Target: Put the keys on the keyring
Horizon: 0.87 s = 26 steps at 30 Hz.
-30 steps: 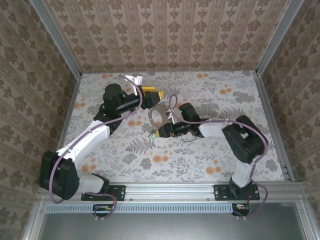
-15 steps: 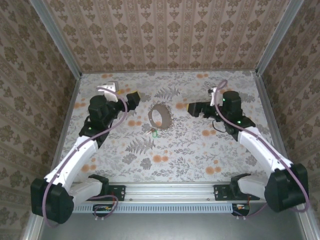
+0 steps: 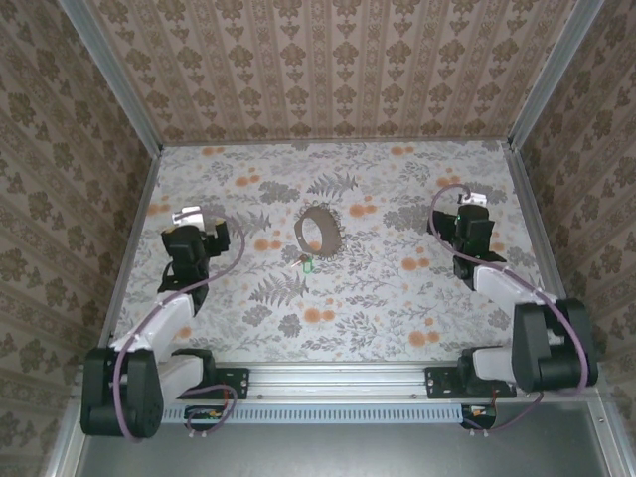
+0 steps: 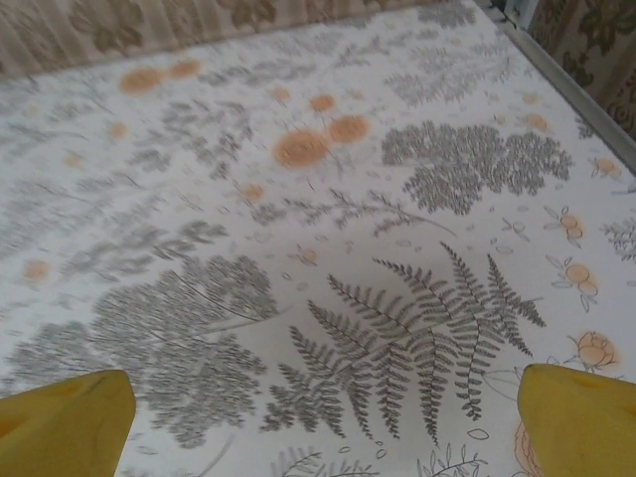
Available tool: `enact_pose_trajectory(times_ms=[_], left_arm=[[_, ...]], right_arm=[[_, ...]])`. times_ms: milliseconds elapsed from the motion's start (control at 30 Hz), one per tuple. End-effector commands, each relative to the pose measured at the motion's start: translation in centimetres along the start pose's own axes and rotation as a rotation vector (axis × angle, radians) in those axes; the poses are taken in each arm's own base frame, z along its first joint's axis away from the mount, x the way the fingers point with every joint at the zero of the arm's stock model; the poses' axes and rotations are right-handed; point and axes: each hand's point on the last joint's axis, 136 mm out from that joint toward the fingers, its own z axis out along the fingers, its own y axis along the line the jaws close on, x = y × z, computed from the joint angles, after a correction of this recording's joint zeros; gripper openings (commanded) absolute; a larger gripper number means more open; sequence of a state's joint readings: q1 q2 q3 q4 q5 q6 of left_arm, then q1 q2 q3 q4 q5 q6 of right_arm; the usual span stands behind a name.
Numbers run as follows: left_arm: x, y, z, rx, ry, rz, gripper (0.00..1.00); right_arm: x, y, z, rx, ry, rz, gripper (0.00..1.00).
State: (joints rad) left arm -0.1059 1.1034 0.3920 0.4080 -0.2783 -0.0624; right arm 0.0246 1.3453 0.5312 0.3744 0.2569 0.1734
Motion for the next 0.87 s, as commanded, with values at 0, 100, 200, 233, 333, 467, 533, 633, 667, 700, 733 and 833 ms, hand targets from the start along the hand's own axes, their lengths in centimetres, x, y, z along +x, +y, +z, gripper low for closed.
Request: enact_pose_trajectory(times_ms=[0, 100, 200, 233, 333, 467, 533, 633, 667, 700, 733, 833], left_arm=[[-0.2, 1.0, 1.7, -0.035, -0.088, -0.013, 1.0], [1.5, 0.5, 3.6, -0.004, -0.102, 0.013, 1.0], [2.4, -0.6, 5.5, 0.067, -0.107, 0.031, 1.0], [2.9, -1.2, 6.0, 0.112, -0.014, 0.033, 1.0], [2.9, -2.3, 6.1, 0.163, -0.013, 0.065, 1.0], [2.8, -2.3, 6.2, 0.155, -0.024, 0.075, 1.0], [2.9, -2.3, 6.2, 0.153, -0.018, 0.074, 1.0], [2.9, -2.3, 6.2, 0.153, -0.02, 0.075, 1.0], [2.9, -2.3, 6.2, 0.152, -0.02, 0.075, 1.0], [2.8, -2.3, 6.2, 0.153, -0.021, 0.076, 1.0], [2.8, -2.4, 6.1, 0.153, -0.023, 0.076, 1.0], [2.8, -2.8, 5.9, 0.17, -0.031, 0.093, 1.0]], right_arm=[[-0.8, 0.2, 1.0, -0.021, -0.14, -0.03, 1.0], [0.6, 2.8, 1.5, -0.186, -0.2, -0.079, 1.0], [1.1, 4.7, 1.2, -0.315, -0.158, -0.128, 0.99], [1.2, 4.2, 1.4, -0.317, -0.144, -0.102, 1.0], [1.1, 3.5, 1.6, -0.265, -0.139, -0.089, 1.0], [1.0, 3.5, 1.6, -0.225, -0.147, -0.11, 1.0], [1.0, 3.7, 1.5, -0.219, -0.154, -0.124, 1.0], [1.1, 3.6, 1.9, -0.227, -0.129, -0.107, 1.0], [1.1, 3.6, 2.0, -0.228, -0.127, -0.107, 1.0], [1.1, 3.6, 1.9, -0.228, -0.131, -0.106, 1.0], [1.1, 3.5, 1.8, -0.228, -0.133, -0.107, 1.0], [1.0, 3.6, 1.5, -0.23, -0.149, -0.114, 1.0]])
